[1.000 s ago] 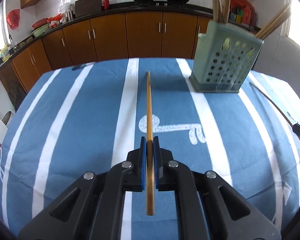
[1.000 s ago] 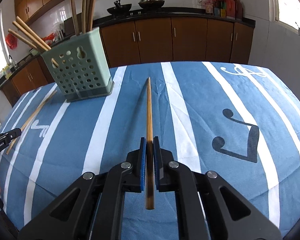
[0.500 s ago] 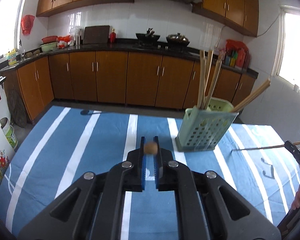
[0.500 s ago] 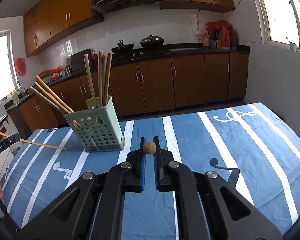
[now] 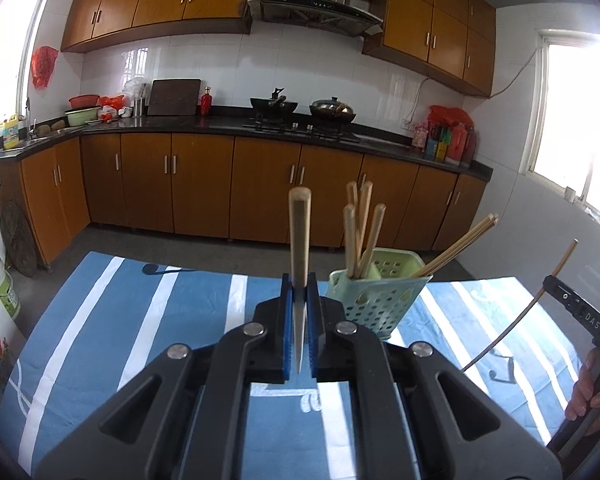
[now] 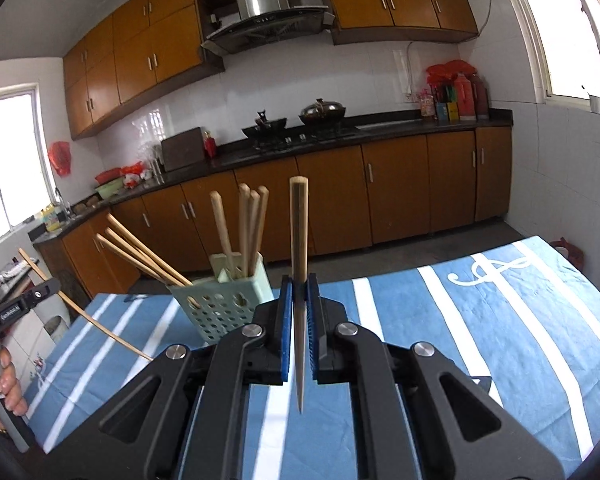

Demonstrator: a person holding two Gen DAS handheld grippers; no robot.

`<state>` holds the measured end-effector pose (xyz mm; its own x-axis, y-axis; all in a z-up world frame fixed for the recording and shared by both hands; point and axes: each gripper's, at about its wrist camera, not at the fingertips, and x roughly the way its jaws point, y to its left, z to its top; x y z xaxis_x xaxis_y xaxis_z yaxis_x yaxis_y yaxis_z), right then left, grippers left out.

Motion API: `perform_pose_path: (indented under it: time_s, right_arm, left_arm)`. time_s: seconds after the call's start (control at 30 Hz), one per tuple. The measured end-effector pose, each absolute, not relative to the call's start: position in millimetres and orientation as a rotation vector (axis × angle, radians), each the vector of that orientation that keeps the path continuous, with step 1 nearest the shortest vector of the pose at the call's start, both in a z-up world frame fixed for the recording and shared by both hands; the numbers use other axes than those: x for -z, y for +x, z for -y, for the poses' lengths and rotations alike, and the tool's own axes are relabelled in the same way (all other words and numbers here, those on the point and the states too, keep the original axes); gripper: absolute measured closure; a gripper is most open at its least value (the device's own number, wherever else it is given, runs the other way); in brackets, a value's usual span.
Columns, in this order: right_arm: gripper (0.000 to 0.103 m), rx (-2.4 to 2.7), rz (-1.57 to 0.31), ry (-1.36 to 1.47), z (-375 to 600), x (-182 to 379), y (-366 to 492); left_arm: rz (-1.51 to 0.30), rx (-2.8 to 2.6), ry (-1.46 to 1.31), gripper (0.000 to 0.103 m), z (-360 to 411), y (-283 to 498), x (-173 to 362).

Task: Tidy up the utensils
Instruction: 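Carry both upright chopsticks above the green basket, then lower both chopsticks upright into the green basket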

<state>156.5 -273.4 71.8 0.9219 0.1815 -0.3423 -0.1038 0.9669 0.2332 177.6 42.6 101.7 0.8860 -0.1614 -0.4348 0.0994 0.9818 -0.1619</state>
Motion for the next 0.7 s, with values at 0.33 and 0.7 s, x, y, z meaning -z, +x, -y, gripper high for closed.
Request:
perform_pose_path:
  time_s: [0.33,0.7]
  right_arm:
    - [0.095,-0.238,-0.181,0.242,245,-145,169]
    - [0.095,-0.196,-0.097,0.209,217,-148,221]
  left_arm:
    - [-0.324,0.233,-0.143,0.096,-6,185,-166]
    - [-0.316,0.216,-0.15,0.096,18,238,-173]
